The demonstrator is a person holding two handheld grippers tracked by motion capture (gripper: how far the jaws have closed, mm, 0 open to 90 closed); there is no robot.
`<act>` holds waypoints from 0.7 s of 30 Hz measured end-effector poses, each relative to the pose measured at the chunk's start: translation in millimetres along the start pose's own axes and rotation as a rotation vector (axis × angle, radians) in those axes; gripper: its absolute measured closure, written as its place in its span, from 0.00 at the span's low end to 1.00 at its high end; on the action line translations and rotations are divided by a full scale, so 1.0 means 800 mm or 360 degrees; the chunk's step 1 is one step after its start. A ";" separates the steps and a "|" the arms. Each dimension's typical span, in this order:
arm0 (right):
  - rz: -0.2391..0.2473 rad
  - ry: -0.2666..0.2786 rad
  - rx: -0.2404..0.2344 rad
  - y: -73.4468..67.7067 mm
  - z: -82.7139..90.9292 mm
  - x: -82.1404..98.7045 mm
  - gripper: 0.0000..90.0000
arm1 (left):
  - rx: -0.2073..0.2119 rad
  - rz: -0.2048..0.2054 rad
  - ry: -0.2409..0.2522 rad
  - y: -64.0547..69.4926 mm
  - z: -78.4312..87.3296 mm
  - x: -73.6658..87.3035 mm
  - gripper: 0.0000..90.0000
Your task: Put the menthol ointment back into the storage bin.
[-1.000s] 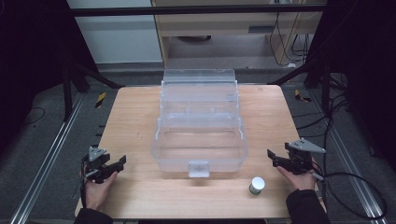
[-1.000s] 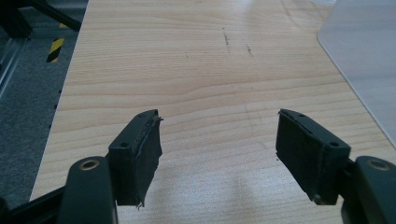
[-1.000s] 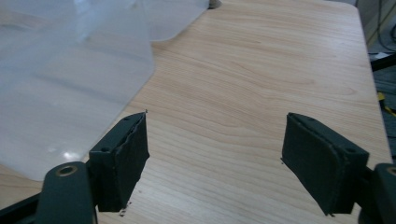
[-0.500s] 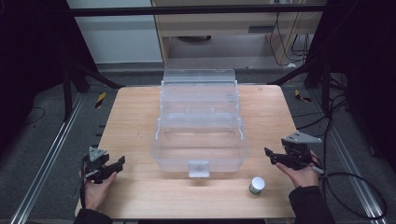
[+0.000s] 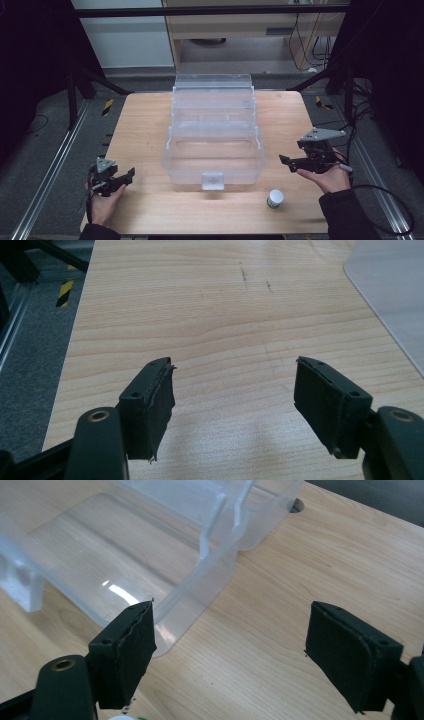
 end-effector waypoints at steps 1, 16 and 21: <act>0.0016 -0.0001 -0.0005 -0.001 0.001 -0.003 0.23 | 0.0003 -0.0002 -0.0001 0.001 0.000 0.000 0.35; 0.0236 -0.0177 -0.0102 -0.030 0.006 -0.014 0.24 | 0.0012 -0.0021 -0.0015 0.005 -0.001 0.002 0.35; 0.0298 -0.0218 -0.0140 -0.042 0.005 -0.013 0.24 | 0.0013 -0.0021 -0.0017 0.004 -0.001 0.002 0.35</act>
Point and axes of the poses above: each handheld gripper's, and its own axes: z roughly backward along the jaws, x roughly out of its underside, y roughly to its right, the point moved 10 cm from there along -z, roughly forward along the jaws, and after that the axes turned 13 degrees about z, right-handed, at the moved point
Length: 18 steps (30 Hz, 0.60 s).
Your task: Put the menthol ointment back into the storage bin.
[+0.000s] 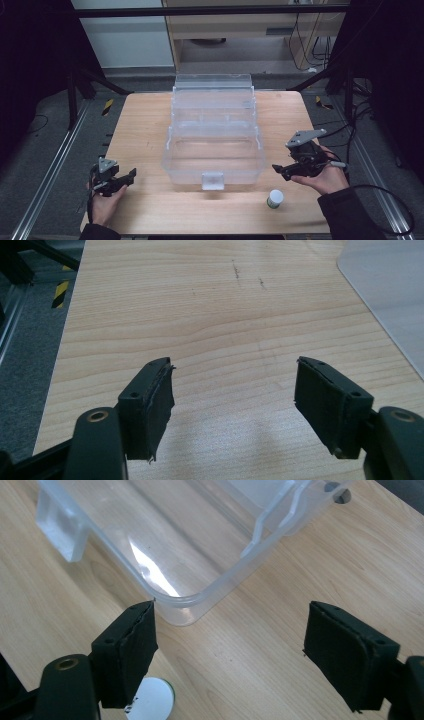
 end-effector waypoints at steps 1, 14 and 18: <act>0.0018 -0.0017 -0.0021 -0.005 -0.002 0.000 0.24 | -0.0001 -0.0003 -0.0001 0.000 0.000 0.000 0.35; 0.0080 -0.0156 -0.0120 -0.027 -0.022 0.020 0.29 | -0.0001 -0.0007 -0.0005 0.000 0.000 0.000 0.35; 0.0105 -0.0215 -0.0162 -0.035 -0.030 0.030 0.30 | 0.0001 -0.0010 -0.0005 0.001 0.000 0.000 0.35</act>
Point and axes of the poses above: each handheld gripper's, and its own axes: z roughly backward along the jaws, x roughly out of its underside, y roughly to its right, the point moved 10 cm from there along -z, roughly forward along the jaws, and after that the axes turned 13 degrees about z, right-handed, at the moved point
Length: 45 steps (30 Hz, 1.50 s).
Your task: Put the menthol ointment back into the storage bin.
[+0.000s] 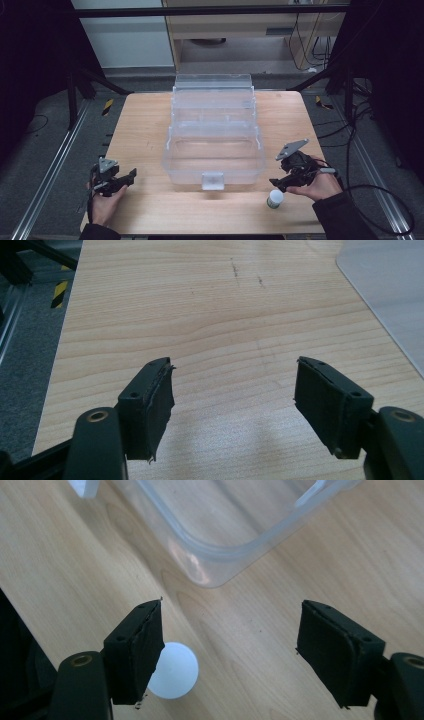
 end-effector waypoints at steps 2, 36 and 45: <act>0.0001 -0.0017 -0.0014 -0.002 -0.003 0.003 0.30 | -0.0001 -0.0002 -0.0003 0.000 0.000 0.000 0.35; 0.0094 -0.0288 -0.0305 -0.048 -0.043 0.041 0.37 | 0.0003 -0.0002 -0.0011 0.000 -0.001 0.001 0.35; 0.0138 -0.0381 -0.0340 -0.052 -0.055 0.045 0.45 | 0.0003 -0.0002 -0.0013 0.000 -0.001 0.001 0.35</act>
Point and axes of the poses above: each handheld gripper's, and its own axes: z roughly backward along the jaws, x roughly out of its underside, y roughly to its right, the point moved 10 cm from there along -z, roughly forward along the jaws, and after that the axes turned 13 degrees about z, right-handed, at the moved point
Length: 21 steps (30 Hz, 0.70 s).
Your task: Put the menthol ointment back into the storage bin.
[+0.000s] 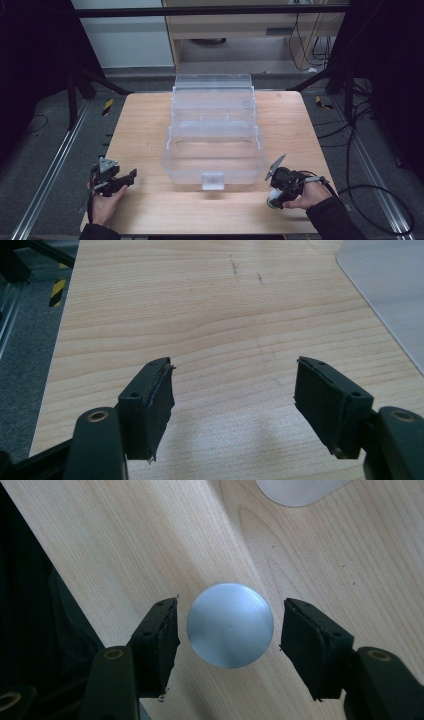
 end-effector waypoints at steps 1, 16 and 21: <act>0.0000 0.0000 0.0000 0.000 0.000 0.000 0.45 | 0.0001 0.0001 -0.0001 0.000 0.000 0.000 0.35; -0.0009 -0.0080 -0.0049 0.000 -0.008 0.001 0.55 | 0.0000 0.0001 0.0000 0.000 0.000 0.000 0.35; -0.0014 -0.0085 -0.0049 0.000 -0.007 0.001 0.56 | -0.0001 0.0001 -0.0003 0.000 0.000 0.000 0.35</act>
Point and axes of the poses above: each handheld gripper's, and its own axes: z roughly backward along the jaws, x roughly out of its underside, y roughly to its right, the point moved 10 cm from there along -z, roughly forward along the jaws, and after that the axes turned 13 degrees about z, right-handed, at the moved point
